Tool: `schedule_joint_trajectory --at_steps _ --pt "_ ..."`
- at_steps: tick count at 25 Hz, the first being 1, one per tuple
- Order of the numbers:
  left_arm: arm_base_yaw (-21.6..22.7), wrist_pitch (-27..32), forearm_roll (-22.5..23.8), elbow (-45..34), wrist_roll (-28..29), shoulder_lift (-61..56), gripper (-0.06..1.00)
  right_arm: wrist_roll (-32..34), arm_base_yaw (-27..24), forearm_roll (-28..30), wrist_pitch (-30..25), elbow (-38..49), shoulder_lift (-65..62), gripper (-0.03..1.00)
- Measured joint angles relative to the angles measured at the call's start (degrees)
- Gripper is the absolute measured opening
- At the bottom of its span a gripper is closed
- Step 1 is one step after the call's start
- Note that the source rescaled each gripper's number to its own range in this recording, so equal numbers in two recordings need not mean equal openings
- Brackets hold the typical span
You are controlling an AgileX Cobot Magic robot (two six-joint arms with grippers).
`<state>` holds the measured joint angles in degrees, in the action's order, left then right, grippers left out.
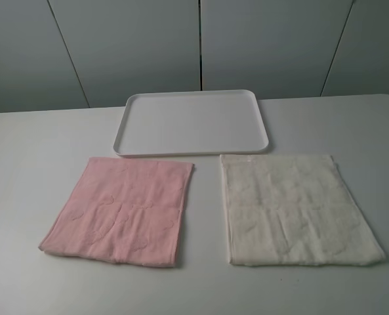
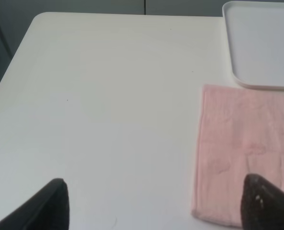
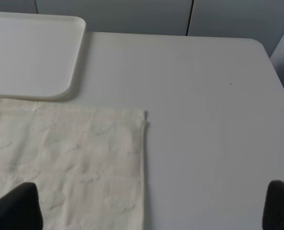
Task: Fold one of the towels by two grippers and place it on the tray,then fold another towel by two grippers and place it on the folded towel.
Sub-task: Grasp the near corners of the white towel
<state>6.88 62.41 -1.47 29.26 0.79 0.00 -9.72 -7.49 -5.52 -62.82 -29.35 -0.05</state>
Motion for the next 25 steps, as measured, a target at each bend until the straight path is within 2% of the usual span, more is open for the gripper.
schedule_joint_trajectory --at_steps 25 --pt "0.00 0.00 0.00 0.00 0.00 0.00 0.99 0.00 0.00 0.00 0.00 0.00 0.00 1.00"
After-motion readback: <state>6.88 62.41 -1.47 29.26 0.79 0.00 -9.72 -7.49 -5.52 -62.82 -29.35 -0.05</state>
